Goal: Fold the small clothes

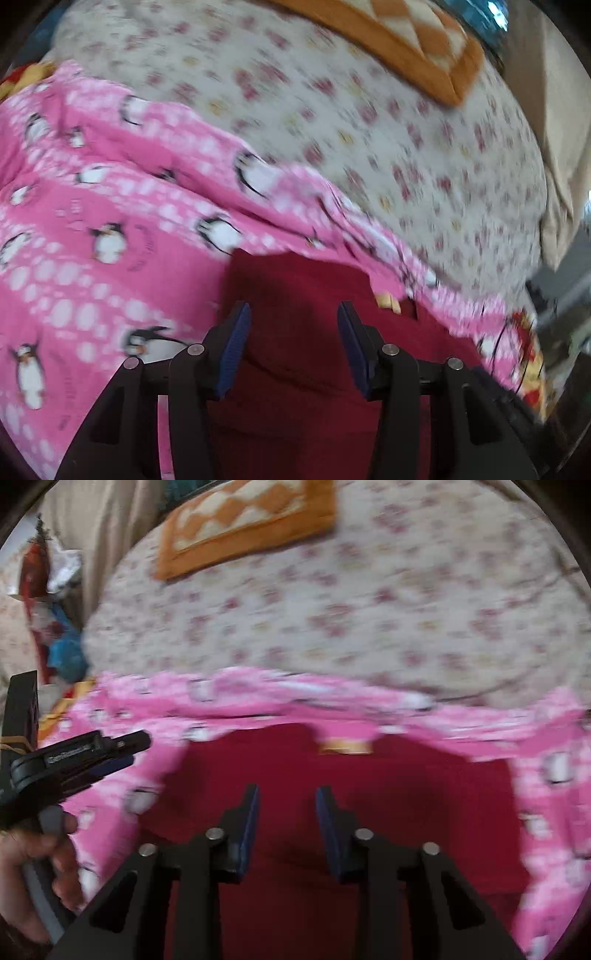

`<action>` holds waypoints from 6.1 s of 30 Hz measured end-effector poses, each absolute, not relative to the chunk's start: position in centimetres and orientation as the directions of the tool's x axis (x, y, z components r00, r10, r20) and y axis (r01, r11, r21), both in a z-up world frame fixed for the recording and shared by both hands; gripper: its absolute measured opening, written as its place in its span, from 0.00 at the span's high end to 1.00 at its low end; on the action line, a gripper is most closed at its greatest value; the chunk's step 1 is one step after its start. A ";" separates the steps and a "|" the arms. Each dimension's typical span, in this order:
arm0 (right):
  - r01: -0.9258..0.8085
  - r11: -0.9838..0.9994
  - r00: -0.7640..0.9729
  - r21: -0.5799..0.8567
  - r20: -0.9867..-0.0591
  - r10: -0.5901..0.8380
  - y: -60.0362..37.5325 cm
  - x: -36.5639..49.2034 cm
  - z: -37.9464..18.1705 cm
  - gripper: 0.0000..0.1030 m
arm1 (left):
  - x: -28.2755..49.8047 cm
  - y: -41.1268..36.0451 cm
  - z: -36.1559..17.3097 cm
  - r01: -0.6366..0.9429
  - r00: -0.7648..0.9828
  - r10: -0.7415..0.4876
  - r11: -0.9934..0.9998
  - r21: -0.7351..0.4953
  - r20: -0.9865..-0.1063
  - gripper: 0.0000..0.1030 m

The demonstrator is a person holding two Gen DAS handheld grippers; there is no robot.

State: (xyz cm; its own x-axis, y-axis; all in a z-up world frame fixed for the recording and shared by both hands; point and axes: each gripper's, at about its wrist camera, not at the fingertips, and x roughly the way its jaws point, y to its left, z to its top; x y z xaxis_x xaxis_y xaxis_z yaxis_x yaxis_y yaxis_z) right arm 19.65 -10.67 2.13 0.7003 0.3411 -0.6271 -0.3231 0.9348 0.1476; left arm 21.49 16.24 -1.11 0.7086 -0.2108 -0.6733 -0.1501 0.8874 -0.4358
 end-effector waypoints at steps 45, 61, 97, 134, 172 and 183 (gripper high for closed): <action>-0.127 0.985 0.626 0.113 -0.761 0.168 -15.6 30.1 -4.0 0.72 | 27.3 10.6 -5.9 -0.024 0.623 -0.157 0.975 -0.219 -0.767 0.50; -0.168 0.979 0.675 0.118 -0.710 0.201 -15.9 26.1 -0.8 0.56 | 27.9 9.2 -6.1 -0.011 0.623 -0.120 0.987 -0.162 -0.773 0.48; -0.176 0.983 0.602 0.053 -0.784 0.150 -14.6 25.3 -3.2 0.21 | 27.6 8.9 -5.7 -0.022 0.622 -0.059 0.995 -0.092 -0.781 0.47; -0.196 0.940 0.651 0.278 -0.680 0.337 -29.9 -5.8 -4.3 0.24 | -2.3 13.1 -5.4 -0.022 0.642 -0.157 0.975 -0.223 -0.751 0.47; -0.342 0.821 0.547 0.457 -0.613 0.569 -26.5 -9.5 -6.4 0.88 | -9.6 11.5 -6.0 0.010 0.611 -0.303 0.927 -0.375 -0.731 1.00; -0.532 0.786 0.672 0.316 -0.406 0.619 -27.7 -16.7 2.6 0.95 | -16.1 13.3 3.3 0.145 0.745 -0.324 0.932 -0.332 -0.583 1.00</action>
